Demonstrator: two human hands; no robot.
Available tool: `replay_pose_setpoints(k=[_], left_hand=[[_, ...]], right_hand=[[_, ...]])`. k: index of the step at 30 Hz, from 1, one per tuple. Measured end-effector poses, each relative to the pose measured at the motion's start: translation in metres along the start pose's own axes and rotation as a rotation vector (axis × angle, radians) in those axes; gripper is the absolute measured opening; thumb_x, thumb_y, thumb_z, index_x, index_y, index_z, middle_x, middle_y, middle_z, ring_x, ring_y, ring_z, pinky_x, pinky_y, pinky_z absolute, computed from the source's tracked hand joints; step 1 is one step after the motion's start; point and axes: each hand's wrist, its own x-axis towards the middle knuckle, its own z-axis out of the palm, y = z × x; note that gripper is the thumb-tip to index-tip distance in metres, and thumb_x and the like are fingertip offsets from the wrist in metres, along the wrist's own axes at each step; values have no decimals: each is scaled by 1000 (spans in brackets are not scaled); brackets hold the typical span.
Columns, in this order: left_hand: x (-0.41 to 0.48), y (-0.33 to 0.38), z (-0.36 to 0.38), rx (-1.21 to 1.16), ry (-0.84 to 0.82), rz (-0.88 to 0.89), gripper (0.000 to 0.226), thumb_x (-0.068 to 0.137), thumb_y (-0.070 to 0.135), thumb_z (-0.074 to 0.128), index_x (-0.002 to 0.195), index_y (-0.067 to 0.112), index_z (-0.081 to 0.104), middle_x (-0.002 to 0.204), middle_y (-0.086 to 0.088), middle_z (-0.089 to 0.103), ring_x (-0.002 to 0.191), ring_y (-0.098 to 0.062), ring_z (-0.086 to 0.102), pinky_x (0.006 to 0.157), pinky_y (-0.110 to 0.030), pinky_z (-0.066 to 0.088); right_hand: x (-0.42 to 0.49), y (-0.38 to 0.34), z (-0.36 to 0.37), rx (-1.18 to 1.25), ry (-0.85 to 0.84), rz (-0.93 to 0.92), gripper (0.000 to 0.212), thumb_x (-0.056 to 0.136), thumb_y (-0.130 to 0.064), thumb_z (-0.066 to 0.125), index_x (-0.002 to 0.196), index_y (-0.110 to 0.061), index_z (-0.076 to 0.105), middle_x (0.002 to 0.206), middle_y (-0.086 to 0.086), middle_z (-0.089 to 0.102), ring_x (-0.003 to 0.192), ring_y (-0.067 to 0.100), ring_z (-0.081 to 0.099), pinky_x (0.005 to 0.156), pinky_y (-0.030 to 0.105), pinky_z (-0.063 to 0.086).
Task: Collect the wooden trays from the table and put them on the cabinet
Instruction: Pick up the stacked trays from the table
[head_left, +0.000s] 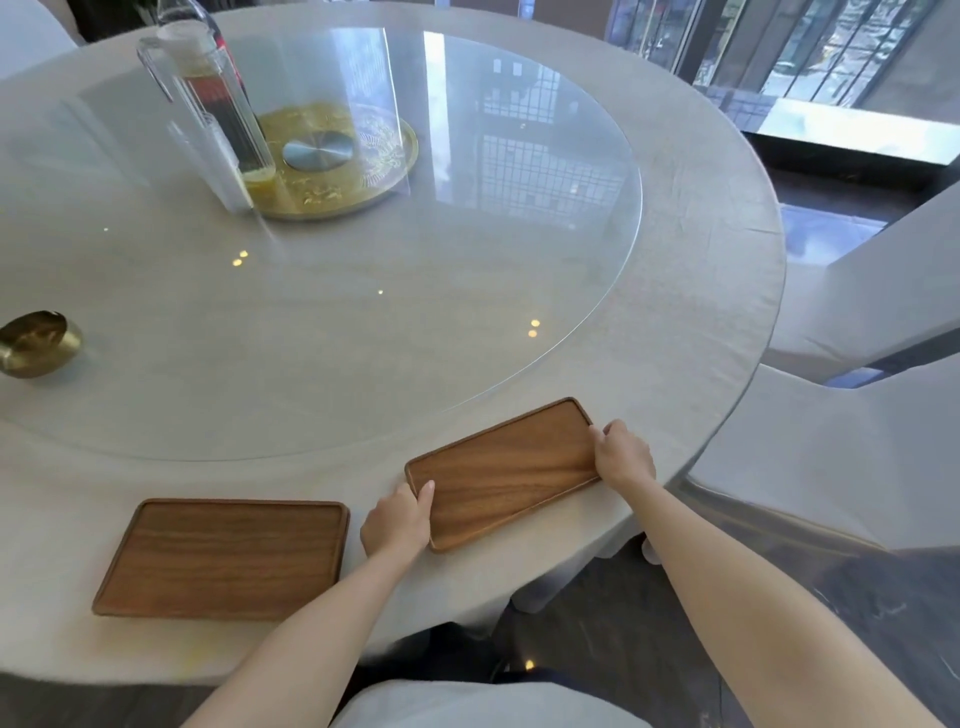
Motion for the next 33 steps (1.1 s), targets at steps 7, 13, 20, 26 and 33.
replay_pose_setpoints(k=[7, 13, 20, 26, 33], left_hand=[[12, -5, -19, -149, 84, 53, 44, 93, 48, 32, 85, 7, 44, 95, -18, 66, 89, -36, 61, 67, -35, 41], [32, -40, -66, -207, 199, 222, 35, 95, 43, 34, 80, 13, 39, 69, -4, 53, 76, -33, 60, 59, -31, 35], [64, -138, -126, -174, 184, 326, 35, 98, 35, 28, 77, 11, 41, 59, 2, 43, 64, -25, 51, 52, -29, 33], [81, -227, -153, -83, 208, 257, 32, 98, 32, 27, 76, 12, 38, 88, -23, 66, 86, -40, 60, 65, -36, 38], [92, -287, -150, 11, 84, 237, 33, 98, 33, 24, 77, 13, 38, 94, -21, 67, 89, -38, 60, 67, -35, 37]], right_hand=[[-12, 2, 10, 69, 181, -51, 37, 96, -33, 33, 75, -6, 47, 73, 11, 54, 71, 28, 51, 62, 32, 36], [-40, -26, 32, 122, 224, -119, 36, 96, -34, 35, 79, -7, 52, 69, 7, 54, 69, 27, 51, 59, 33, 36], [-82, -100, 89, 180, 148, -137, 36, 94, -37, 37, 107, -9, 56, 102, 17, 65, 96, 35, 57, 75, 39, 43], [-133, -153, 145, 232, 101, -212, 35, 95, -33, 39, 116, -10, 55, 110, 21, 65, 104, 36, 58, 83, 40, 44], [-173, -164, 193, 117, 38, -217, 38, 97, -34, 32, 123, -12, 50, 109, 18, 65, 100, 36, 59, 82, 42, 47]])
